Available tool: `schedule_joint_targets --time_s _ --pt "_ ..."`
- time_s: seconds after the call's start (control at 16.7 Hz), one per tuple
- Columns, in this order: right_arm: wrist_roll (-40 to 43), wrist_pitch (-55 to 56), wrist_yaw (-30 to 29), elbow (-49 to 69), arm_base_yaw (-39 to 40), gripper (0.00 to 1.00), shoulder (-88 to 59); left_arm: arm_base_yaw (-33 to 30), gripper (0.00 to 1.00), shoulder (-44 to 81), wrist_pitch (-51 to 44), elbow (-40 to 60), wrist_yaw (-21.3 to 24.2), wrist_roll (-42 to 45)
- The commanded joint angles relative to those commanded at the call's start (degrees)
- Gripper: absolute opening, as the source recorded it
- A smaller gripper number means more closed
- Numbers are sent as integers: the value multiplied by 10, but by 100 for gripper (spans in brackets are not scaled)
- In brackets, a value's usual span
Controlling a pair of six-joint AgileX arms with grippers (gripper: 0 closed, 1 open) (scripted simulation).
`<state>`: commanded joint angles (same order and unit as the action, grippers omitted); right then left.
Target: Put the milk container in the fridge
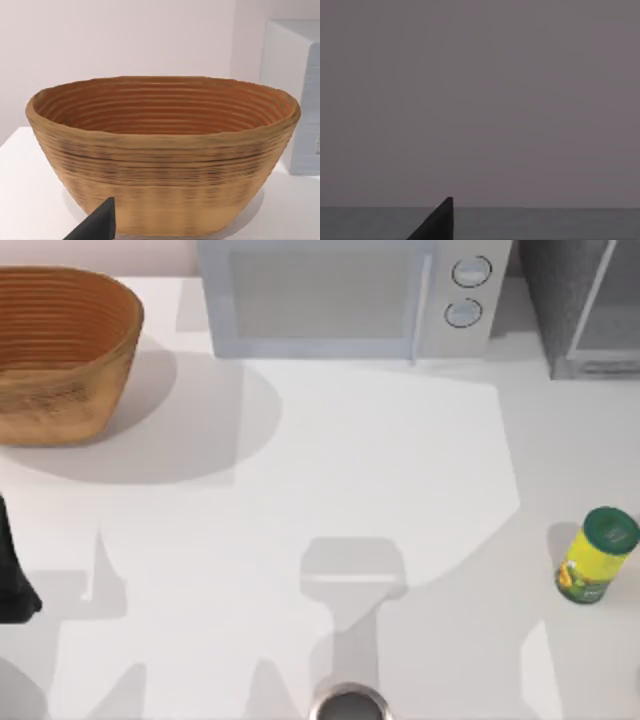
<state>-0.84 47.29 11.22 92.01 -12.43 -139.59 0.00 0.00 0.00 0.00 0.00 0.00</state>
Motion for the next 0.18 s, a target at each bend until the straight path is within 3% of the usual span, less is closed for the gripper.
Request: schedule_joint_targets --time_s 0.18 --pt "0 0 0 0 0 100 0 0 100 0 0 0 0 0"
